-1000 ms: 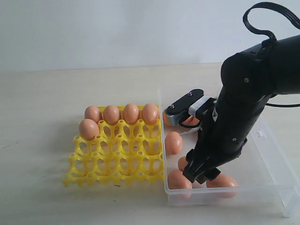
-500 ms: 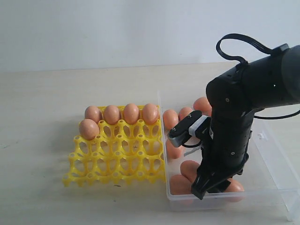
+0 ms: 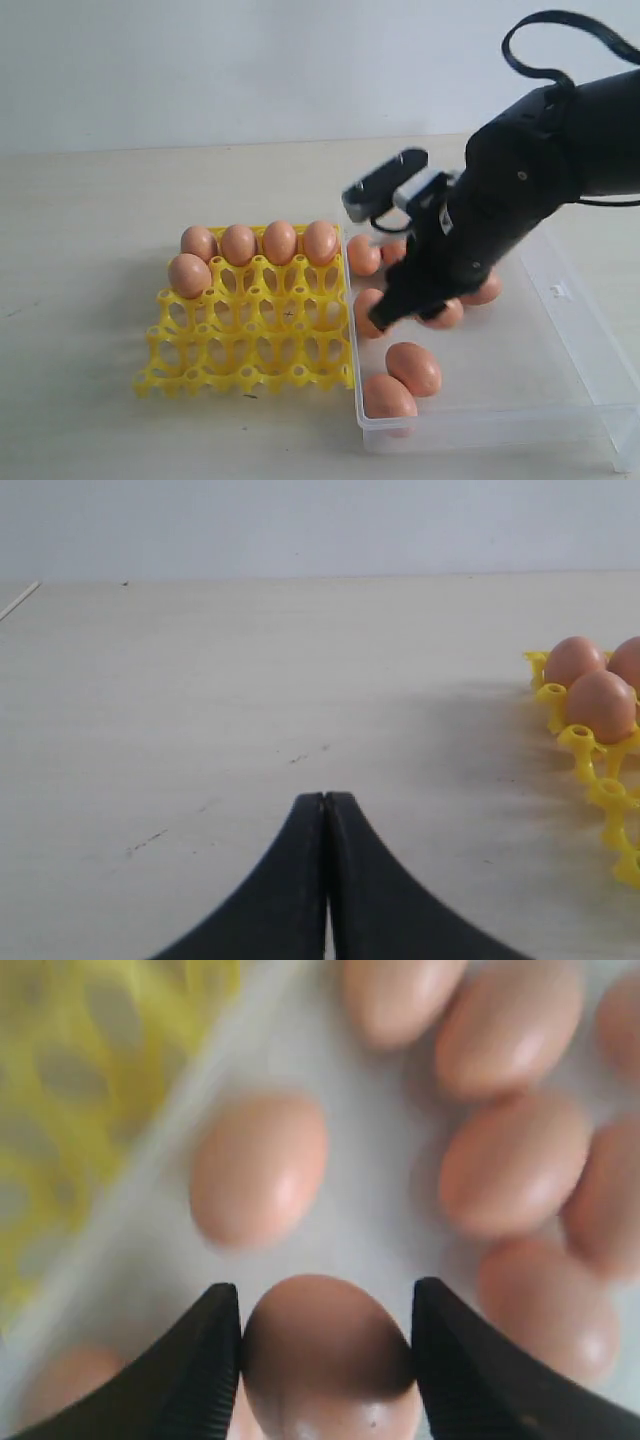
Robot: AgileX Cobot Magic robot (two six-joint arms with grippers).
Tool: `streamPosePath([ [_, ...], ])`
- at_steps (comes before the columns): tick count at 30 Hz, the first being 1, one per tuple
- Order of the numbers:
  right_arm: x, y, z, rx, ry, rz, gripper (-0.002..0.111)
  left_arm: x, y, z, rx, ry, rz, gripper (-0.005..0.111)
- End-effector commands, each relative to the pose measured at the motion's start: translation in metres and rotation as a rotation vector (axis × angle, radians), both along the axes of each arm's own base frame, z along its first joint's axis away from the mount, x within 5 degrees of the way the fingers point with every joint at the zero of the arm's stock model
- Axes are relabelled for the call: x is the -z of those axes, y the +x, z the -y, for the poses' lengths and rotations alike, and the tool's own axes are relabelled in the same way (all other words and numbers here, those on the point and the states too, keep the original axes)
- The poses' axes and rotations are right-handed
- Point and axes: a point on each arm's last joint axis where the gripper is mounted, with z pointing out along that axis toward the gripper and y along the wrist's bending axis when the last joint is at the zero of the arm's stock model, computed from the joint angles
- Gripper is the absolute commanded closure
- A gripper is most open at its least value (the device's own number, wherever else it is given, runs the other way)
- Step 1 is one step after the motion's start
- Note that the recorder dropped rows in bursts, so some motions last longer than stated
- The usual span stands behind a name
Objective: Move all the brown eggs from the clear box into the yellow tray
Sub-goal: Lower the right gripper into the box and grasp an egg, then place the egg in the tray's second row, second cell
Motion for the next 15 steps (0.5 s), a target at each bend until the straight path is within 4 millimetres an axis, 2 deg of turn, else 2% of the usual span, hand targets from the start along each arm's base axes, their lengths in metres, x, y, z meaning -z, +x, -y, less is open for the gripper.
streamPosePath([
  [1, -0.033, 0.022, -0.022, 0.013, 0.339, 0.324, 0.108, -0.003, 0.000, 0.000, 0.003, -0.010, 0.024, 0.107],
  [5, -0.038, 0.037, -0.035, 0.083, 0.573, 0.461, 0.108, -0.003, 0.000, 0.000, 0.003, -0.010, 0.024, 0.107],
  [8, -0.032, 0.045, -0.043, 0.113, 0.705, 0.500, 0.108, -0.003, 0.000, 0.000, 0.003, -0.010, 0.024, 0.107],
  [12, -0.011, 0.049, -0.056, 0.084, 0.831, 0.457, 0.108, -0.003, 0.000, 0.000, 0.003, -0.010, 0.024, 0.107],
  [15, 0.005, 0.051, -0.070, 0.040, 0.852, 0.394, 0.108, -0.003, 0.000, 0.000, 0.003, -0.010, 0.024, 0.107],
])
